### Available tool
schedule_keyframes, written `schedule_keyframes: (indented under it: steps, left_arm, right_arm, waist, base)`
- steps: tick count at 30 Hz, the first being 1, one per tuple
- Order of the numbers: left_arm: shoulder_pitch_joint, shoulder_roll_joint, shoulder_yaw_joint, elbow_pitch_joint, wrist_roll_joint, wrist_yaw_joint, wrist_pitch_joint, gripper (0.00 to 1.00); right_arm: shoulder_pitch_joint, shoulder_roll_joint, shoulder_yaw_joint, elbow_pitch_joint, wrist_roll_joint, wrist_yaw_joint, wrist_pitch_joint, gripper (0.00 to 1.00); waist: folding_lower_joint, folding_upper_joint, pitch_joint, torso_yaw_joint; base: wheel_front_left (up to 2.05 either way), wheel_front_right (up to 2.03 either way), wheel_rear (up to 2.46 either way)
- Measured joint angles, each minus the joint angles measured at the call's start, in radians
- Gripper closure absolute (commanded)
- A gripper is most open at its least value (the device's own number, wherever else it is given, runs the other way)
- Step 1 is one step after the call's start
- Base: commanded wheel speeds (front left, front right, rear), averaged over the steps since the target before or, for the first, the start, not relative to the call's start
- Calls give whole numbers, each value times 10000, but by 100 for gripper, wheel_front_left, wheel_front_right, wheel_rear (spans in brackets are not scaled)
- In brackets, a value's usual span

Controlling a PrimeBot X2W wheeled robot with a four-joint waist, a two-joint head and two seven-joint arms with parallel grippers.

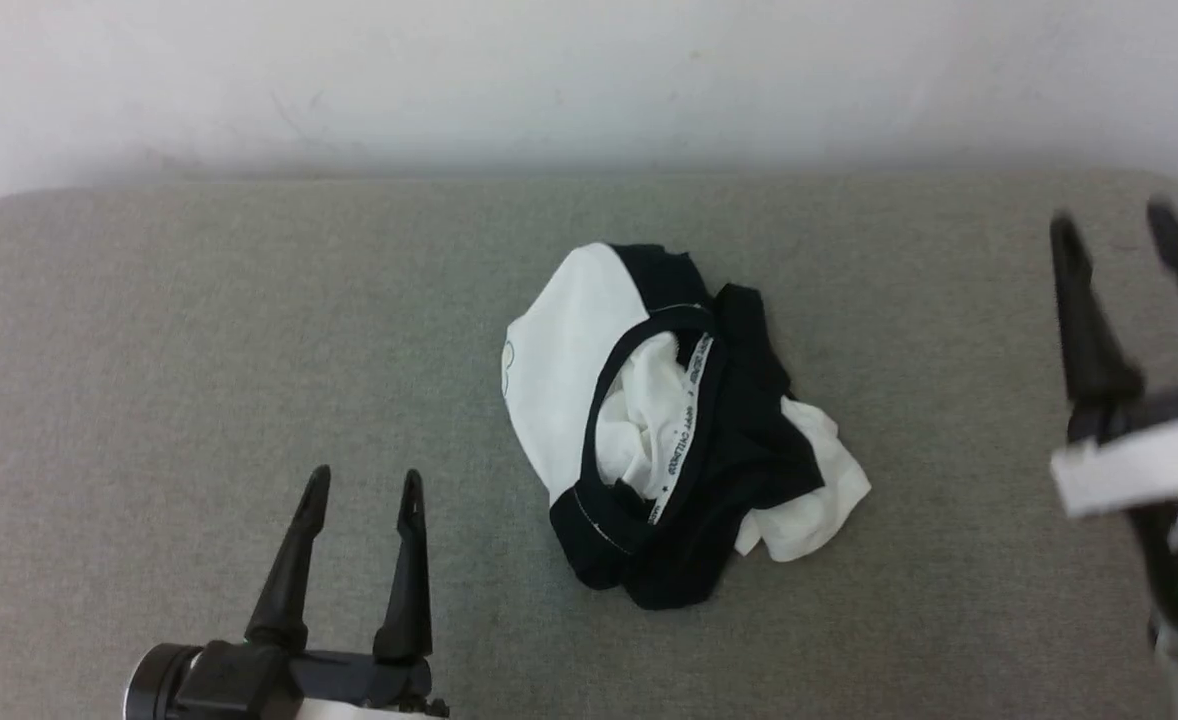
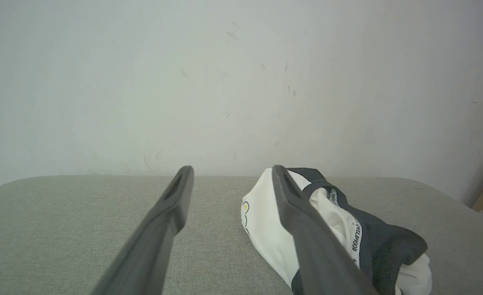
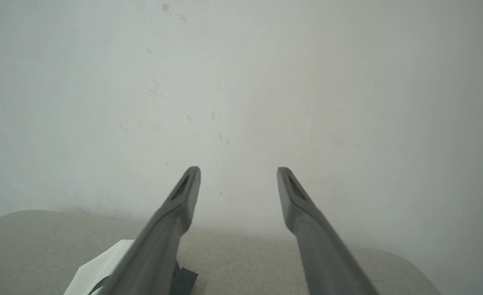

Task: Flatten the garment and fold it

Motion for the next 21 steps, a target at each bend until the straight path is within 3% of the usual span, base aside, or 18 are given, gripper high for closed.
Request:
schedule_keyframes:
  steps: [4,10,17,21]
  left_arm:
    - [-115,-366,102,44,98,-255,0,0]
    - [-616,-892,236,174,270,-759,0,0]
    - [-1150,-1400,245,441,495,-1252,0,0]
    - [-1317,-1572,272,571,502,-1386,0,0]
  right_arm:
    - [-2037,-989,364,573,890,0,2063,0]
    - [-4189,-1756,825,2429,1638,0,4429,0]
    - [-4704,-2297,2090,3902,2368,0,6836,0]
    - [-4749,-2522,2623,4096,2706,0,7534,0]
  waist:
    - [0,0,431,199]
    - [1,0,1193,552]
    - [2,0,2030,1149]
    - [1,0,2447,1511]
  base:
    - [0,0,0]
    - [0,0,0]
    - [0,0,0]
    - [0,0,0]
